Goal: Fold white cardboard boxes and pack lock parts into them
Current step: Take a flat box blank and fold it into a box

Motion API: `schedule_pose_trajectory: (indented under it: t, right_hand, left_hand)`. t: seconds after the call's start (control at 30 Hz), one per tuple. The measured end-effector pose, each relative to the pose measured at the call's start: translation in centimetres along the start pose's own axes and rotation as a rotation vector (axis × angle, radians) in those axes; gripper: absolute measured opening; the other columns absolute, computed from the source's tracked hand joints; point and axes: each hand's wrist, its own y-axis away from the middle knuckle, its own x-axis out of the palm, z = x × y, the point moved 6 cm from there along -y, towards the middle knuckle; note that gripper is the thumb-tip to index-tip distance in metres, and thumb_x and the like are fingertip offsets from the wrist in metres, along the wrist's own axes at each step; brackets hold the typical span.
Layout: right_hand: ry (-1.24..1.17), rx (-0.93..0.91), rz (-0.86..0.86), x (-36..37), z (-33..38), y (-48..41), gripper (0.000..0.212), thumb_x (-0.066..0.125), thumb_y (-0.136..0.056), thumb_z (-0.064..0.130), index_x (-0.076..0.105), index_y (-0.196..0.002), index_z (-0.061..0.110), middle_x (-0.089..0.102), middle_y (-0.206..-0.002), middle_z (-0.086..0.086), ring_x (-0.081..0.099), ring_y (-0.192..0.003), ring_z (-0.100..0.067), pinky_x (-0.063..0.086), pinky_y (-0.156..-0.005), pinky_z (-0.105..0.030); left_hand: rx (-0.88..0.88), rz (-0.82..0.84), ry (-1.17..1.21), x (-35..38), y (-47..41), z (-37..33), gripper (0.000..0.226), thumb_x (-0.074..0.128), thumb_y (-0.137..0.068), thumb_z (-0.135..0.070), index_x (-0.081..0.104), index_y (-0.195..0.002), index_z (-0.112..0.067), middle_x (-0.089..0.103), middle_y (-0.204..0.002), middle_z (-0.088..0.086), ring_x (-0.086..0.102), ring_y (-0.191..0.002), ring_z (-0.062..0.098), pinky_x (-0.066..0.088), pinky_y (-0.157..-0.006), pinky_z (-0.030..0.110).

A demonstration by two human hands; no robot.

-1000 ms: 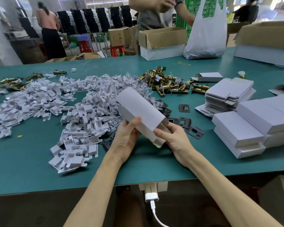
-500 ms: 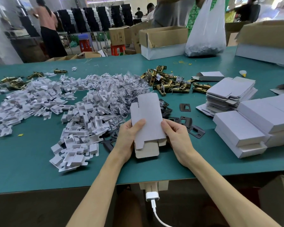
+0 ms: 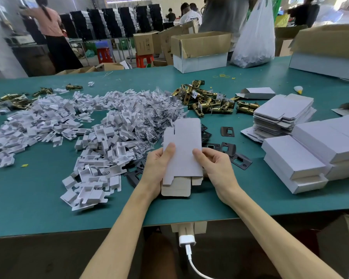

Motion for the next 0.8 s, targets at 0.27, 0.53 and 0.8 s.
schedule_pose_trajectory:
  t: [0.27, 0.53, 0.8]
  right_hand:
    - [0.028, -0.005, -0.024, 0.0, 0.3, 0.3, 0.020, 0.061, -0.102, 0.018, 0.077, -0.098, 0.007, 0.078, -0.098, -0.012, 0.073, -0.091, -0.027, 0.058, -0.088, -0.056]
    - [0.056, -0.077, 0.077, 1.2, 1.4, 0.4, 0.040, 0.052, -0.104, 0.039, 0.050, -0.144, 0.041, 0.065, -0.132, 0.022, 0.064, -0.115, 0.001, 0.052, -0.085, -0.017]
    - [0.037, -0.082, 0.005, 0.7, 1.4, 0.4, 0.042, 0.056, -0.104, 0.035, 0.054, -0.146, 0.033, 0.076, -0.112, 0.003, 0.073, -0.095, -0.017, 0.058, -0.072, -0.026]
  left_hand:
    - [0.182, 0.078, -0.026, 0.7, 0.1, -0.8, 0.051, 0.068, -0.099, -0.014, 0.052, -0.147, -0.018, 0.073, -0.128, 0.006, 0.073, -0.111, 0.029, 0.063, -0.087, 0.043]
    - [0.136, 0.031, -0.064, 0.7, -0.1, -0.6, 0.043, 0.066, -0.102, -0.023, 0.057, -0.144, -0.022, 0.077, -0.116, -0.001, 0.074, -0.107, 0.022, 0.062, -0.089, 0.040]
    - [0.128, 0.084, -0.092, 1.1, 0.3, -0.7, 0.031, 0.064, -0.103, -0.019, 0.064, -0.134, -0.014, 0.078, -0.115, 0.008, 0.075, -0.098, 0.023, 0.062, -0.074, 0.031]
